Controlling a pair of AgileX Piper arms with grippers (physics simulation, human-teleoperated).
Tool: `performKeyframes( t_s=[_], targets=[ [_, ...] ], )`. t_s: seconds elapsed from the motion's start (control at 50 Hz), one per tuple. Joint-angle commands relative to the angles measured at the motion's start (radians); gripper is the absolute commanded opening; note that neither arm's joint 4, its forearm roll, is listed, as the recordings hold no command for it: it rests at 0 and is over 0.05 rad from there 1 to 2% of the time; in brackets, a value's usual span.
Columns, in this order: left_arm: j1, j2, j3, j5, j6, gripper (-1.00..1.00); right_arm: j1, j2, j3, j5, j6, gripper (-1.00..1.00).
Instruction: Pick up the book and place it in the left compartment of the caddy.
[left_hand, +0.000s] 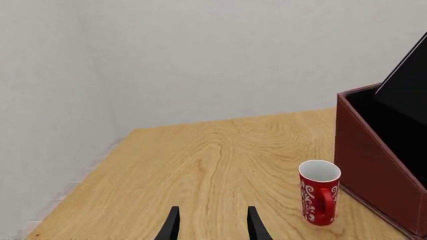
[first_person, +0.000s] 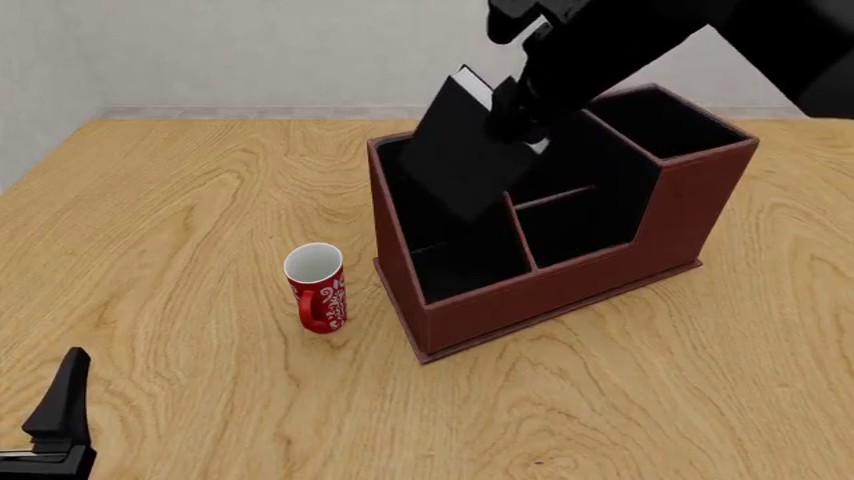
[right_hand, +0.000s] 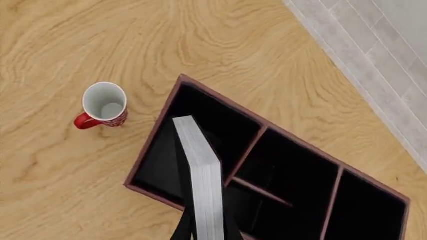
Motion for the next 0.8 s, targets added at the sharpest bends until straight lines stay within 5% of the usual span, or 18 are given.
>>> performKeyframes(
  t_s=[0.02, 0.8],
  targets=[
    [-0.003, 0.002, -0.005, 0.005, -0.005, 1.00, -0.006, -0.029, 0.001, 0.034, 0.065, -1.00],
    [-0.017, 0.058, 0.019, -0.058, 0.003, 1.00, -0.010, -0.020, 0.138, -0.070, 0.139, -1.00]
  ],
)
